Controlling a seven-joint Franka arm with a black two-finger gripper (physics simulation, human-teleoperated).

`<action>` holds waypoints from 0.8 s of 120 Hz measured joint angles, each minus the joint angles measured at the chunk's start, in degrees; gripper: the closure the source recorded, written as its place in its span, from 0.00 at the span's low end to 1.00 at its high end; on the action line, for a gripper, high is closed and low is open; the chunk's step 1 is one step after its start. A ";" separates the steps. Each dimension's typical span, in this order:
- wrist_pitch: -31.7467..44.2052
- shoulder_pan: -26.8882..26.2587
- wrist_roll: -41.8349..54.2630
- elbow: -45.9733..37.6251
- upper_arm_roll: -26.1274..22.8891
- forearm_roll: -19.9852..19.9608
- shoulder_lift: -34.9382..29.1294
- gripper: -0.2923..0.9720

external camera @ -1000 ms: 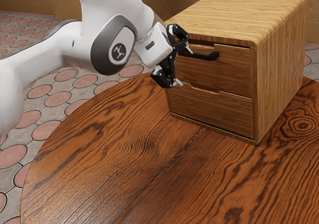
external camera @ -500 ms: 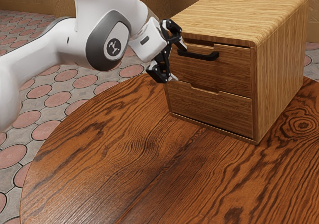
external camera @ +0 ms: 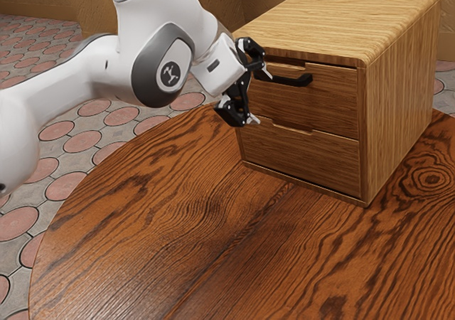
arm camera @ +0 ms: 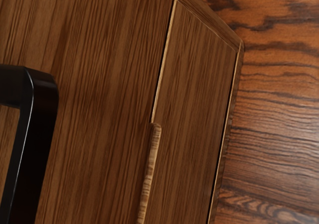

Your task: Pull the drawer handle with one arm to open the drawer

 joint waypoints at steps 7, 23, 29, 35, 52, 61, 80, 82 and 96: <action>0.02 0.00 -0.01 -0.03 0.01 -0.25 0.03 0.23; 0.06 0.00 -0.04 -0.23 0.01 -0.57 0.04 0.24; 0.07 0.00 -0.16 -0.25 0.01 -0.63 0.04 0.28; 0.07 0.00 -0.28 -0.25 0.01 -0.69 0.04 0.33; 0.08 -0.04 -0.57 -0.25 0.01 -0.73 0.03 0.38; 0.09 0.03 -0.64 -0.01 0.01 -0.67 0.05 0.34; 0.09 0.18 -0.77 3.24 0.03 -0.62 2.53 0.28; 0.09 0.18 -0.79 3.48 0.03 -0.63 2.87 0.27; 0.10 0.17 -0.91 4.06 0.01 -0.67 3.63 0.24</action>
